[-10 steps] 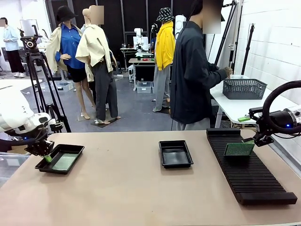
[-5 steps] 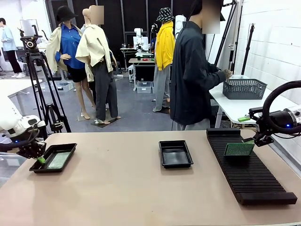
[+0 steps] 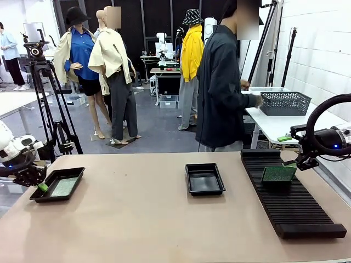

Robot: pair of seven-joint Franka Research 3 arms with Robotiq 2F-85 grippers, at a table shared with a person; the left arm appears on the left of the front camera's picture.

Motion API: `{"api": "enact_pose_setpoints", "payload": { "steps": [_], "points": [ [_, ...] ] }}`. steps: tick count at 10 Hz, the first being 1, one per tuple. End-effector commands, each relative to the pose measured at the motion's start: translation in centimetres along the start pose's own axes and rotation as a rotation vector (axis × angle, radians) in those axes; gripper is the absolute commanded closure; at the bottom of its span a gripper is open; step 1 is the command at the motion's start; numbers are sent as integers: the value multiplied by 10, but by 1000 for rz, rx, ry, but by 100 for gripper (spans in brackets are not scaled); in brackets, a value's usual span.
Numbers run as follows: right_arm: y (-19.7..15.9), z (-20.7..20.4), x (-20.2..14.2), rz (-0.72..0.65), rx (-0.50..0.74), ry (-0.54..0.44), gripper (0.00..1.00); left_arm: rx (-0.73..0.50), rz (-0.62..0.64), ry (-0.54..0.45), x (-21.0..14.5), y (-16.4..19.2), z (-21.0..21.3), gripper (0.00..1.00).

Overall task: Inspect and transfer BCBs to ESD trays.
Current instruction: Pick up the ESD tray and place it on the left side of the table.

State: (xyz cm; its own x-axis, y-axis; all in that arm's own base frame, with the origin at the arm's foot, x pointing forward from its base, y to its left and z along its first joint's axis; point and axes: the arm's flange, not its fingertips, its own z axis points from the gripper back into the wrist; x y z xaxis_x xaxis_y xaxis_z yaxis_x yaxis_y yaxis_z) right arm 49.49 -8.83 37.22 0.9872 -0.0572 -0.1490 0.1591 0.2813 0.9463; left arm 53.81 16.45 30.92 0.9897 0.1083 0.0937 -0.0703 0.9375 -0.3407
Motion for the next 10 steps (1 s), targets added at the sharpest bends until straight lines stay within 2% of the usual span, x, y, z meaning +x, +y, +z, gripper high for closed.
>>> {"api": "enact_pose_setpoints", "payload": {
  "steps": [1, 3, 4, 8, 9, 10],
  "points": [
    [2, -1, -2, 3, 1, 1, 0, -46, -10, -11, 5, 10, 3, 100],
    [2, -1, -2, 3, 1, 1, 0, -63, -7, -9, 9, 9, 2, 100],
    [2, -1, -2, 3, 1, 1, 0, -73, -6, -6, 11, 8, 3, 91],
    [2, -1, -2, 3, 1, 1, 0, -128, 19, -8, 13, 8, 10, 14],
    [2, -1, -2, 3, 1, 1, 0, -146, 25, -23, 13, 5, 16, 0],
    [2, -1, -2, 3, 1, 1, 0, -149, 26, -34, 12, 2, 22, 0]
  ]
}}
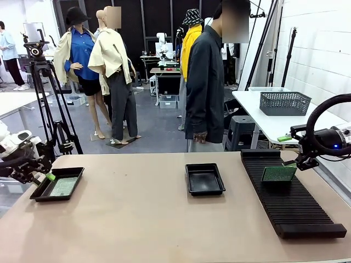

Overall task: Inspect and transfer BCBs to ESD trays.
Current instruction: Pick up the ESD tray and place it on the left side of the table.

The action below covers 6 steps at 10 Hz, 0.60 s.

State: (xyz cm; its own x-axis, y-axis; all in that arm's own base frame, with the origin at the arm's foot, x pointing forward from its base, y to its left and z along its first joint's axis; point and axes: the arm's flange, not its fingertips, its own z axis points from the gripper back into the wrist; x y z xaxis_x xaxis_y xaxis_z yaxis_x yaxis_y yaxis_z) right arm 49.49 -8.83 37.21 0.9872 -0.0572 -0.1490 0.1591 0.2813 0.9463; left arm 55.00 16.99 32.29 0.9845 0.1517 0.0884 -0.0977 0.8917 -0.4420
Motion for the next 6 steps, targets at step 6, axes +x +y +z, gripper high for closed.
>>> {"api": "enact_pose_setpoints", "payload": {
  "steps": [6],
  "points": [
    [2, -1, -2, 3, 1, 1, 0, -46, -3, -30, -16, -14, 36, 0]
  ]
}}
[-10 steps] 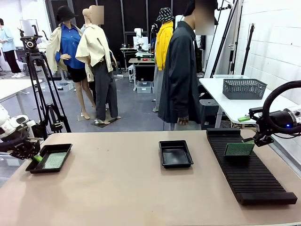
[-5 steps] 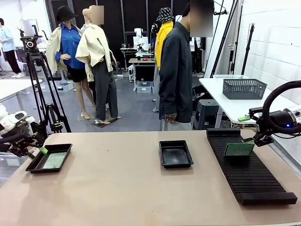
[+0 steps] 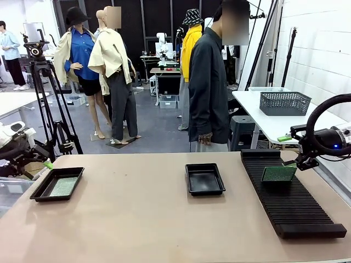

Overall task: Inspect and transfer BCBs to ESD trays.
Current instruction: Pick up the ESD tray and place it on the left side of the table.

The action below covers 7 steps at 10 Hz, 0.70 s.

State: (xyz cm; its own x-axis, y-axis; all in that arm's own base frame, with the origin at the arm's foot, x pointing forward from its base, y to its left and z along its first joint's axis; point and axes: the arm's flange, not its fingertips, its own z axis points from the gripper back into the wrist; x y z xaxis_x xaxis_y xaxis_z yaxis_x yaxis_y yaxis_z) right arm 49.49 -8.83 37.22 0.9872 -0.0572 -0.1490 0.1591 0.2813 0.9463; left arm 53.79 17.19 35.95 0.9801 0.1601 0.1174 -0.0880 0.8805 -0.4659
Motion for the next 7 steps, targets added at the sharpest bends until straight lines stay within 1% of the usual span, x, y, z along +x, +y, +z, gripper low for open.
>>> {"api": "enact_pose_setpoints", "payload": {
  "steps": [1, 3, 4, 5, 7],
  "points": [
    [2, -1, -2, 3, 1, 1, 0, -19, 2, -3, -8, -2, 2, 0],
    [2, -1, -2, 3, 1, 1, 0, -5, 10, -1, -7, -3, 0, 0],
    [2, -1, -2, 3, 1, 1, 0, 6, 23, -24, -6, -3, 2, 0],
    [2, -1, -2, 3, 1, 1, 0, -2, 2, 3, -4, -1, 0, 0],
    [2, -1, -2, 3, 1, 1, 0, -2, 2, 3, -4, -1, 0, 0]
  ]
}}
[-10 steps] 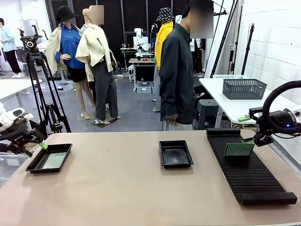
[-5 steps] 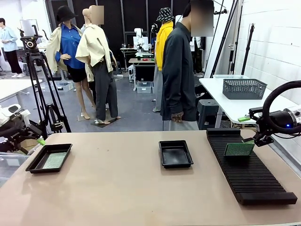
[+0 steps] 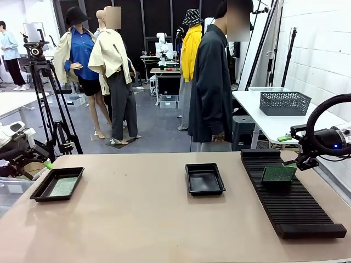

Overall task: Inspect and transfer BCBs to ESD trays.
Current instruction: Pick up the ESD tray and place it on the left side of the table, then pick up the Blank PCB from the PCB Rack and place it in the right ESD tray.

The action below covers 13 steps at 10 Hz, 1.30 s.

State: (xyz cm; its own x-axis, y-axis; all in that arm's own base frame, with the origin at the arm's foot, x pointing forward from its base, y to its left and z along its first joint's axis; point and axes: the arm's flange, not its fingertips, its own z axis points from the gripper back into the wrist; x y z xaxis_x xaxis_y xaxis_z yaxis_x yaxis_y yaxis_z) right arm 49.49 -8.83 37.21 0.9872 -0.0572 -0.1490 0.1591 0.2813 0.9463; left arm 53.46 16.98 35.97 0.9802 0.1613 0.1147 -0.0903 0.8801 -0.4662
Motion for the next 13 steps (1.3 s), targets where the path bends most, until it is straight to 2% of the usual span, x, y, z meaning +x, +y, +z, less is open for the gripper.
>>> {"api": "enact_pose_setpoints", "payload": {
  "steps": [1, 13],
  "points": [
    [2, -1, -2, 3, 1, 1, 0, -2, -1, 2, 0, 0, 0, 0],
    [2, -1, -2, 3, 1, 1, 0, -2, -1, 2, 0, 0, 0, 0]
  ]
}}
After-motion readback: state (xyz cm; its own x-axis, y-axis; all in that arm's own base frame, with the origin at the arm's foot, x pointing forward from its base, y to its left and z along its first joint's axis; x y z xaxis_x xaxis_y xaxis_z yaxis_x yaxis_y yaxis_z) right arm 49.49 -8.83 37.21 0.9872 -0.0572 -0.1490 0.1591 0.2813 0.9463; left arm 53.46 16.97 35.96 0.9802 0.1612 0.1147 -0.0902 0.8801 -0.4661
